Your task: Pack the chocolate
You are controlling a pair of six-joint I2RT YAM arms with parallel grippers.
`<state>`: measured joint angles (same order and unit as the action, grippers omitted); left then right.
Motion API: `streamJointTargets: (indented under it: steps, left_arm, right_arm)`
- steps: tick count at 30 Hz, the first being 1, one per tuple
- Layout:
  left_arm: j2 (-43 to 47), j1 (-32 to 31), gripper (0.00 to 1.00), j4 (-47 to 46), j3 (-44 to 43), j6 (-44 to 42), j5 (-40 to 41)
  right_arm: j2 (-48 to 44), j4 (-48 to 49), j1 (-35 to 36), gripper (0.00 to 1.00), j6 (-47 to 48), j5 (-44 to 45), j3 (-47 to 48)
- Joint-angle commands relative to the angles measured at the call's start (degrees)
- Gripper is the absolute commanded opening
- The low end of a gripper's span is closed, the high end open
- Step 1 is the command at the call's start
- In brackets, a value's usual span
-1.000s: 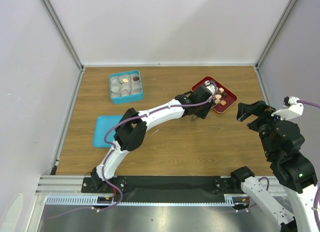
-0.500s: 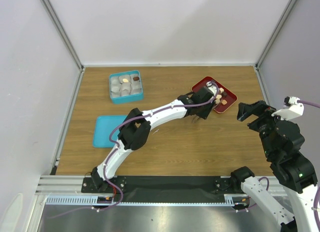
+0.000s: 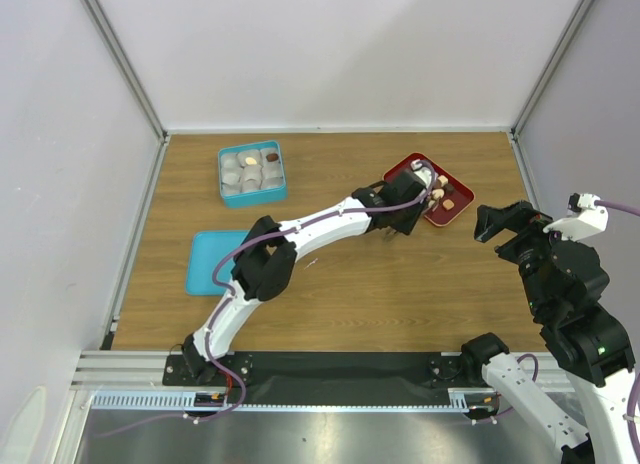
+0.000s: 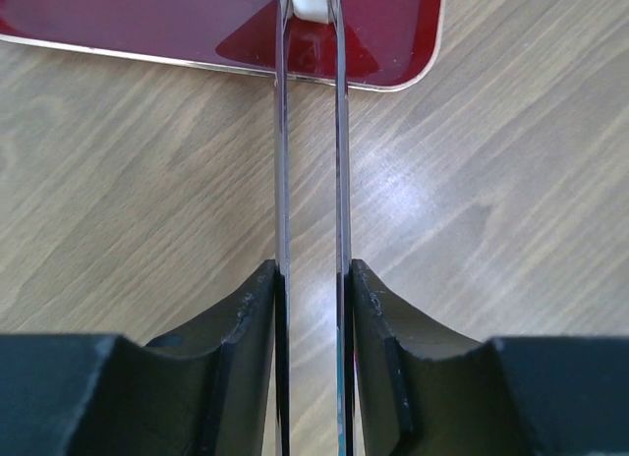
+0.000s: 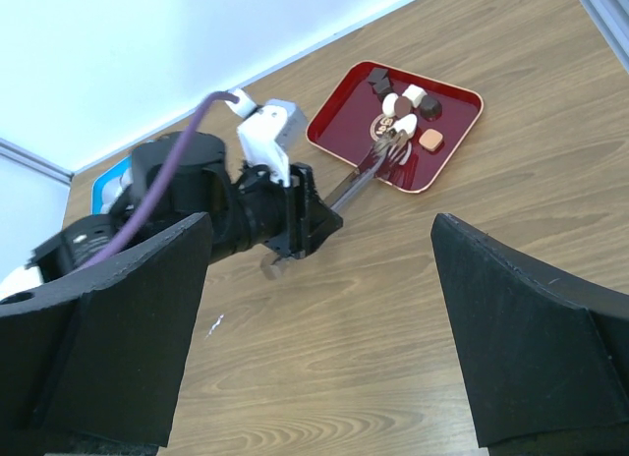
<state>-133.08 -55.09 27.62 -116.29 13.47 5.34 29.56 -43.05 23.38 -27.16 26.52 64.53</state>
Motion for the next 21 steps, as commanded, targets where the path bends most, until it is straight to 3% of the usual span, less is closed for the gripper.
streamJointTargets:
  steps: [1,12,21]
  left_arm:
    - [8.4,0.4,0.38,-1.4,0.5,-0.7,0.6]
    - [18.5,5.9,0.38,-0.7,6.6,-1.3,2.2]
    - [29.4,18.5,0.38,-2.0,18.1,-1.6,3.6]
  right_arm:
    - [0.2,0.9,0.0,0.99,-0.3,0.2,0.3]
    - [1.0,2.0,0.0,0.99,-1.2,-1.3,-0.2]
    - [1.7,3.1,-0.1,0.99,-1.4,-2.5,-0.9]
